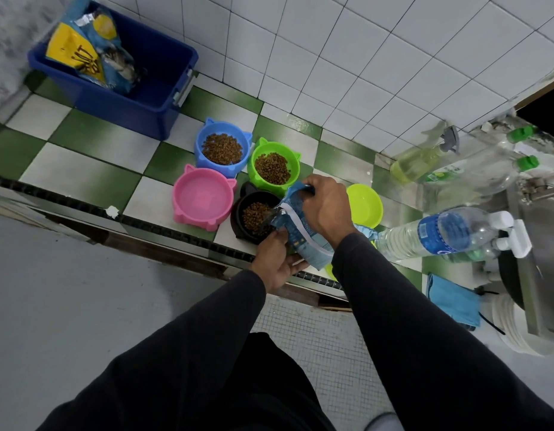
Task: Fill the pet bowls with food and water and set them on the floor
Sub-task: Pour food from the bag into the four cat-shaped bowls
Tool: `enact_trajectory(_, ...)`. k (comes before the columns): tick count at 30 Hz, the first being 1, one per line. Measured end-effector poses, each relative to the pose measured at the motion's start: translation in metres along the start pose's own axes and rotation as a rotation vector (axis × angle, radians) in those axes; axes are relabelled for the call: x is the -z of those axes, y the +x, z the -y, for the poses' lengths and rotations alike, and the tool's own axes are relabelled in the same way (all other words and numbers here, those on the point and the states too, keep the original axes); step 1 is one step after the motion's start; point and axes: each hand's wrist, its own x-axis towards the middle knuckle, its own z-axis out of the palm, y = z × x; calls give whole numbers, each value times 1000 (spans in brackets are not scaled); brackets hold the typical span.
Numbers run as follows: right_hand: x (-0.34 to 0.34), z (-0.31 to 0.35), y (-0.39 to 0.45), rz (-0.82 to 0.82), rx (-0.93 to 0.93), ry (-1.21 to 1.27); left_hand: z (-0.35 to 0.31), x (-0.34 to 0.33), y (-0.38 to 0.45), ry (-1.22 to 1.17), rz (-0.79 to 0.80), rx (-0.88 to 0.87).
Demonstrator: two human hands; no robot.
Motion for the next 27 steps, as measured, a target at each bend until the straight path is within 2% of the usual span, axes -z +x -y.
enact_trajectory(15, 11, -21, -8, -72, -194, 292, -6, -4, -4, 191, -2, -95)
enact_trajectory(23, 14, -34, -20, -148, -315, 647, -11, -2, -16, 254, 17, -281)
enact_trajectory(27, 18, -30, -26, -190, -300, 817, -16, 2, -24, 272, 53, -402)
